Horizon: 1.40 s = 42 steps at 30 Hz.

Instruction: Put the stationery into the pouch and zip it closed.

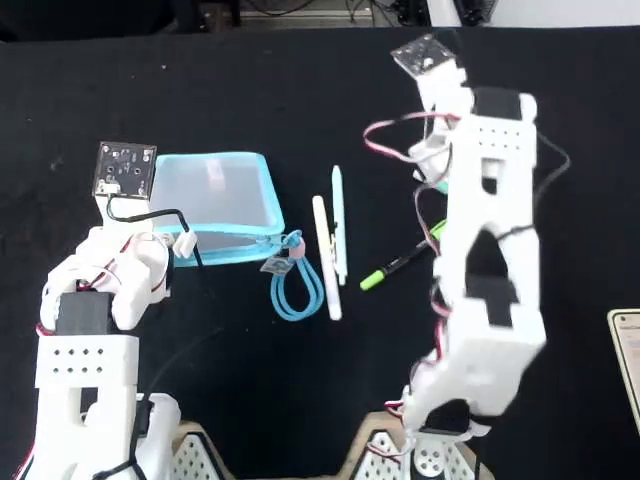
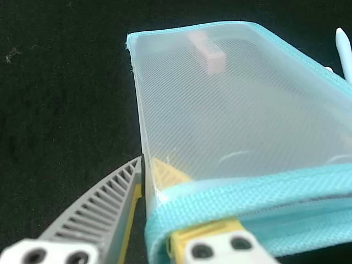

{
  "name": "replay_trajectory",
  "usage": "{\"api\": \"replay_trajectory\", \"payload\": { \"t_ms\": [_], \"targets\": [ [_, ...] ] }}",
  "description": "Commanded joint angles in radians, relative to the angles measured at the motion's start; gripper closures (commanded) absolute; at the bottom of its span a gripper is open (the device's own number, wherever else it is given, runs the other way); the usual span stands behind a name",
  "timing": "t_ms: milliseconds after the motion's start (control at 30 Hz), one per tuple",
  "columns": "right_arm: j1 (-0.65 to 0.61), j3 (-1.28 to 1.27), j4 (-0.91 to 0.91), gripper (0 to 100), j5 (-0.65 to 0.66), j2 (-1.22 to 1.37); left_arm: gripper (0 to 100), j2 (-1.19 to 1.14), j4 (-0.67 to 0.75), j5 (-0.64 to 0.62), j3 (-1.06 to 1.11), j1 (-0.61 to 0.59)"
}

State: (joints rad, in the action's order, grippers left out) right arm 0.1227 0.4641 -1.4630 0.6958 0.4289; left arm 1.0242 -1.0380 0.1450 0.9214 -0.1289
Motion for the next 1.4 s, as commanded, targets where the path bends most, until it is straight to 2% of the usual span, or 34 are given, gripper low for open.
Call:
{"api": "replay_trajectory", "payload": {
  "t_ms": [0, 133, 467, 767, 833, 933, 1000, 1100, 1367],
  "targets": [
    [0.008, 0.266, -0.072, 78.7, 0.117, 0.147, 97, 0.011, 0.012, -0.011, -0.010, -0.002],
    [0.006, 0.473, -0.161, 78.7, 0.226, 0.341, 97, 0.011, 0.012, -0.011, -0.010, -0.002],
    [0.009, 0.885, -0.233, 78.7, 0.270, 0.687, 97, 0.011, 0.012, -0.011, -0.010, -0.008],
    [0.028, 0.987, -0.233, 79.2, 0.313, 0.817, 97, 0.011, 0.012, -0.011, -0.010, -0.008],
    [0.028, 0.987, -0.235, 85.0, 0.313, 0.817, 97, 0.011, 0.012, -0.011, -0.010, -0.007],
    [0.026, 1.007, -0.241, 99.5, 0.308, 0.817, 97, 0.011, 0.011, -0.011, -0.008, -0.002],
    [0.029, 1.043, -0.272, 97.0, 0.302, 0.817, 97, 0.011, 0.011, -0.011, -0.008, -0.002],
    [0.032, 1.118, -0.298, 98.6, 0.227, 0.817, 97, 0.011, 0.011, -0.011, -0.008, -0.005],
    [0.051, 1.199, -0.304, 98.8, -0.120, 0.805, 97, 0.011, 0.011, -0.011, -0.008, -0.002]
  ]
}}
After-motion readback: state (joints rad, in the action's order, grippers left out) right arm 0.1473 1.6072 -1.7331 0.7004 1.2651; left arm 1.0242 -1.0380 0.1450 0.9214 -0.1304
